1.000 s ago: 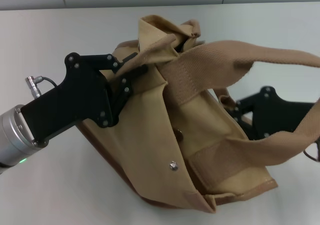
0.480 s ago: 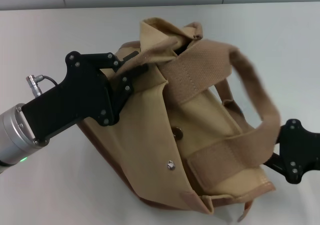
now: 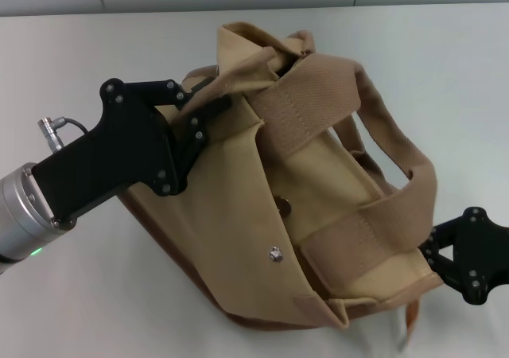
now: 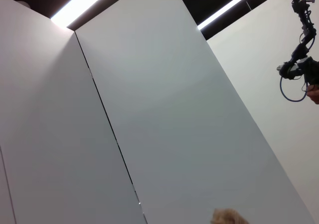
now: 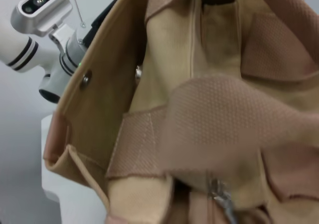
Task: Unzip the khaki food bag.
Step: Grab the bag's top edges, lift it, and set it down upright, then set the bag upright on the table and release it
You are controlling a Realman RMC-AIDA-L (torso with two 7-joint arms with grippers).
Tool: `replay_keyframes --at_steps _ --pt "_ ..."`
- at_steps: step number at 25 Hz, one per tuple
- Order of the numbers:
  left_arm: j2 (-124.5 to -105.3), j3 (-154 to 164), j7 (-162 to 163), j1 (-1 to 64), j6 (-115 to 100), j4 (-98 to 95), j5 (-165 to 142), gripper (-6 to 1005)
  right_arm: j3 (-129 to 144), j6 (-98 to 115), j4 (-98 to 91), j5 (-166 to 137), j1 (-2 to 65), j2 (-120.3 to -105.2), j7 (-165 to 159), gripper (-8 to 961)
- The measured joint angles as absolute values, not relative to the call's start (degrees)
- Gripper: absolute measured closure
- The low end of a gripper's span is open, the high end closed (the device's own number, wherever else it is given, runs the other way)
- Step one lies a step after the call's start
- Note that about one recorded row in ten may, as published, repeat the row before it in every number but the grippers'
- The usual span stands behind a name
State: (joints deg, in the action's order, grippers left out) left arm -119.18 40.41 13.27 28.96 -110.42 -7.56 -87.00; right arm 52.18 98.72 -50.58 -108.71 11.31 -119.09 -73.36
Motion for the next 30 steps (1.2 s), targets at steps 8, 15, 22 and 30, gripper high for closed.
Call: replay_keyframes --at_steps 8,15,22,30 --pt "-119.17 40.43 13.27 28.92 -110.42 -7.56 -86.96 833 50.47 99.32 -50.40 -109.19 11.17 -119.00 -73.45 946" --pt "-119.18 40.43 13.27 28.78 -110.44 -7.56 -86.95 829 40.22 105.23 -48.89 -109.15 11.97 -118.19 -76.86 896" --pt "-119.18 40.43 13.27 28.73 -110.44 -7.56 -86.95 826 34.00 103.92 -49.11 -109.26 11.63 -117.61 -75.45 845" --pt "-119.16 40.43 13.27 28.65 -110.42 -7.56 -86.47 823 36.50 102.39 -50.44 -115.21 13.43 -118.85 -69.37 491"
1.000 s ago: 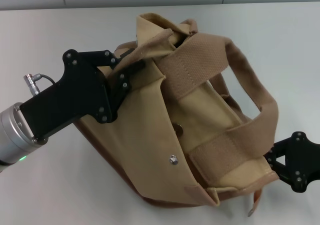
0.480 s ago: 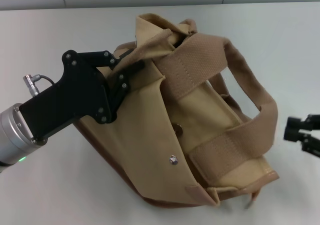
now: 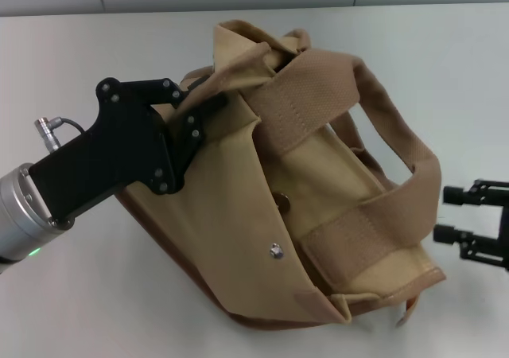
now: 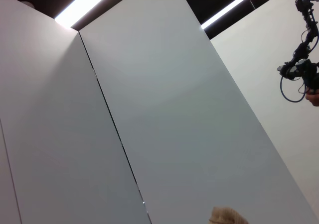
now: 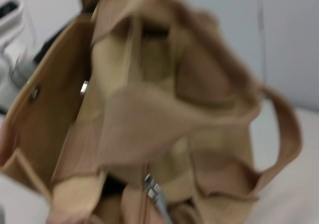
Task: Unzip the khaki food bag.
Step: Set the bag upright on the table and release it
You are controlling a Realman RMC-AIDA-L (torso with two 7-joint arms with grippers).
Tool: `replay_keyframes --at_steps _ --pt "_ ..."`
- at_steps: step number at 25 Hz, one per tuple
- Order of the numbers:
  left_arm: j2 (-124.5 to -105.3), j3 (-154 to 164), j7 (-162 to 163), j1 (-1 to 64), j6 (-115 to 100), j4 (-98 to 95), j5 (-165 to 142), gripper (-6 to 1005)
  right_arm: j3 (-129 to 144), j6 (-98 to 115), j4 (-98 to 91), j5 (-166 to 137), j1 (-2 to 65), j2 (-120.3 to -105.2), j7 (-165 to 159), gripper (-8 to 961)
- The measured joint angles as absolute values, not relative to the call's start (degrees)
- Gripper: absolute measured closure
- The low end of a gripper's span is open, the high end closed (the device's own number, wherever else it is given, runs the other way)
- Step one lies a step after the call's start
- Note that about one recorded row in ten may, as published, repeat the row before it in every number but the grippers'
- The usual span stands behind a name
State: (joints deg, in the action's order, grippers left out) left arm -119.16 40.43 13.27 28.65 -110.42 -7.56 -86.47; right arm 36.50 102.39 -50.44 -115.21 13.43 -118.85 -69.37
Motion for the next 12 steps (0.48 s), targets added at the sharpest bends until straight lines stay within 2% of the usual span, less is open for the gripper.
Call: replay_keyframes --at_steps 1,6,12 --pt "-119.14 40.43 13.27 28.65 -110.42 -7.56 -86.46 822 36.58 102.34 -50.50 -116.30 13.86 -118.99 -69.25 423" --pt "-119.10 40.43 13.27 28.75 -110.43 -7.56 -86.45 820 36.70 100.92 -50.12 -118.64 15.55 -119.43 -69.19 387" --pt "-119.08 40.51 13.27 28.94 -110.38 -7.56 -86.40 818 36.80 97.67 -46.84 -114.70 17.56 -119.58 -66.88 422"
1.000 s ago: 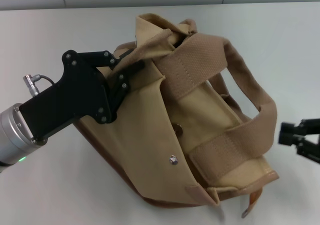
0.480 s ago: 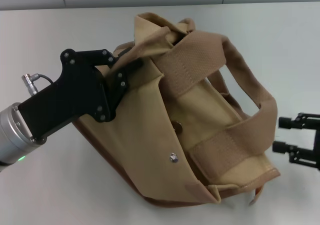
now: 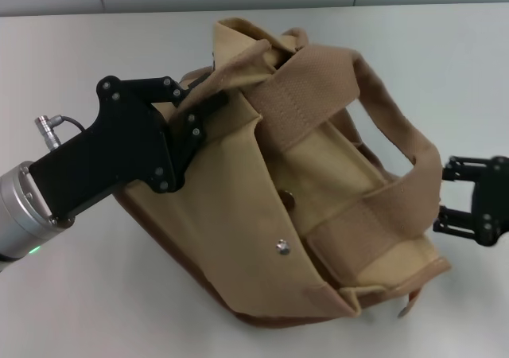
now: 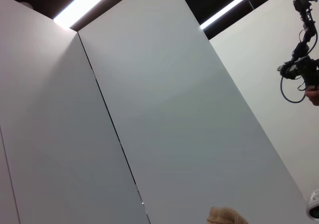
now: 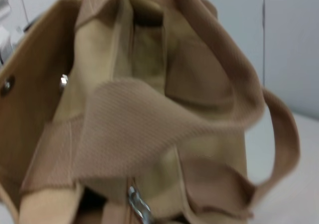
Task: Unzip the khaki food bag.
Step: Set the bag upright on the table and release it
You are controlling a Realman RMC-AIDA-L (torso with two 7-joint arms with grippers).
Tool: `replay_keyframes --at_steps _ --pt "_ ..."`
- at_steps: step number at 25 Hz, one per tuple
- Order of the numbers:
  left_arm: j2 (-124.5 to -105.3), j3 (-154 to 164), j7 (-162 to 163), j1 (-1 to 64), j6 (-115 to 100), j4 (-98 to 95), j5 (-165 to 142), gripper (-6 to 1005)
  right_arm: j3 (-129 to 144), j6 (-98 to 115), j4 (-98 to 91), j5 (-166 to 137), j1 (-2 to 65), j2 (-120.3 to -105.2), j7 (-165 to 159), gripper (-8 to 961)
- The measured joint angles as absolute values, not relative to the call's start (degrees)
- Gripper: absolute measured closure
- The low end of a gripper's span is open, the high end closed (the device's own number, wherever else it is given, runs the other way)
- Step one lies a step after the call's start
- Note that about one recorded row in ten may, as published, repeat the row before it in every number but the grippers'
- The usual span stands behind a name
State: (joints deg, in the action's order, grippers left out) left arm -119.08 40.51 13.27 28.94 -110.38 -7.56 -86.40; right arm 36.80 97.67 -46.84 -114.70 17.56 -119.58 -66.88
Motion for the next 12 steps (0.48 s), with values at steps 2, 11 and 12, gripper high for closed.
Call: replay_keyframes --at_steps 2,11,12 --pt "-119.10 40.52 13.27 28.97 -110.38 -7.56 -86.39 817 38.19 97.28 -44.57 -114.45 19.51 -119.55 -65.51 433" --pt "-119.18 40.78 13.43 28.55 -110.38 -7.46 -86.35 813 42.87 93.61 -43.97 -110.15 20.45 -119.58 -63.92 485" --pt "-119.18 40.80 13.44 28.42 -110.37 -7.35 -86.35 812 42.89 93.45 -44.02 -107.62 20.35 -119.59 -63.85 522"
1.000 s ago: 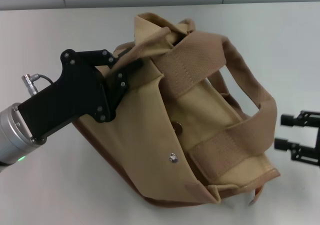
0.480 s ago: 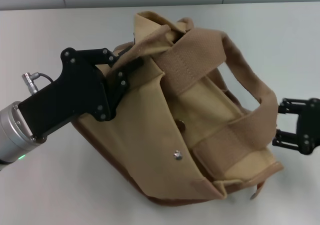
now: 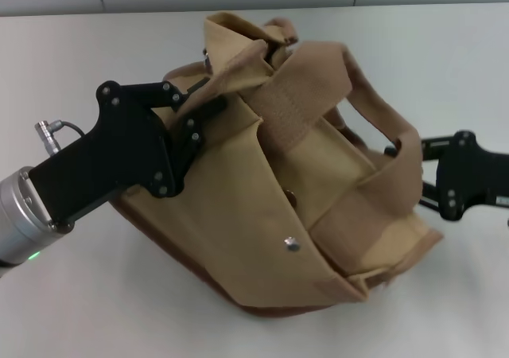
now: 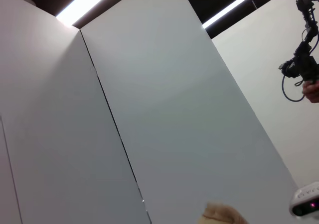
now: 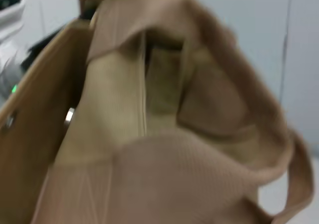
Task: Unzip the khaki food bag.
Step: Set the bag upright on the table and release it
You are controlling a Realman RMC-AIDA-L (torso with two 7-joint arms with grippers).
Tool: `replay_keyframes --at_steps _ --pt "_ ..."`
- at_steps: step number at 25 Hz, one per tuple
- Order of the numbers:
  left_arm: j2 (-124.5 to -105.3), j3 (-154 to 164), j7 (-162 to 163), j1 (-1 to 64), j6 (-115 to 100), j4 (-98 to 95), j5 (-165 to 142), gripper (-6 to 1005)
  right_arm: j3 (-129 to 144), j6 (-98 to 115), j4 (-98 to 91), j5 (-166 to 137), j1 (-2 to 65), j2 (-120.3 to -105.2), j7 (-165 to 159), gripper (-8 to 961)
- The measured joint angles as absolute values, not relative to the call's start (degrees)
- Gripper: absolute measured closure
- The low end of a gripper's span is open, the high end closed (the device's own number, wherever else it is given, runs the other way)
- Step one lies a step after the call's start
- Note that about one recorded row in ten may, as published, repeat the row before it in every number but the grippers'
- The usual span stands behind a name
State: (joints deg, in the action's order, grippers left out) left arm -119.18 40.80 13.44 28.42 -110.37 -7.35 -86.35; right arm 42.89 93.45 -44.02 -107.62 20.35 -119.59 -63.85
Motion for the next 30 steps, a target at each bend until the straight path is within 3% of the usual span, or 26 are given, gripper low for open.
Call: replay_keyframes --at_steps 4,18,30 --pt "-119.18 40.97 13.43 27.77 -110.10 -6.66 -86.52 811 42.71 93.41 -44.60 -104.16 20.12 -119.51 -63.87 668" --pt "-119.18 41.80 12.11 27.11 -107.67 -5.39 -86.79 804 42.47 87.13 -49.71 -97.33 22.26 -119.42 -68.12 859" --pt "-119.13 42.51 14.16 25.39 -102.89 -3.81 -87.47 799 42.89 82.41 -49.21 -95.09 26.85 -119.31 -69.73 878"
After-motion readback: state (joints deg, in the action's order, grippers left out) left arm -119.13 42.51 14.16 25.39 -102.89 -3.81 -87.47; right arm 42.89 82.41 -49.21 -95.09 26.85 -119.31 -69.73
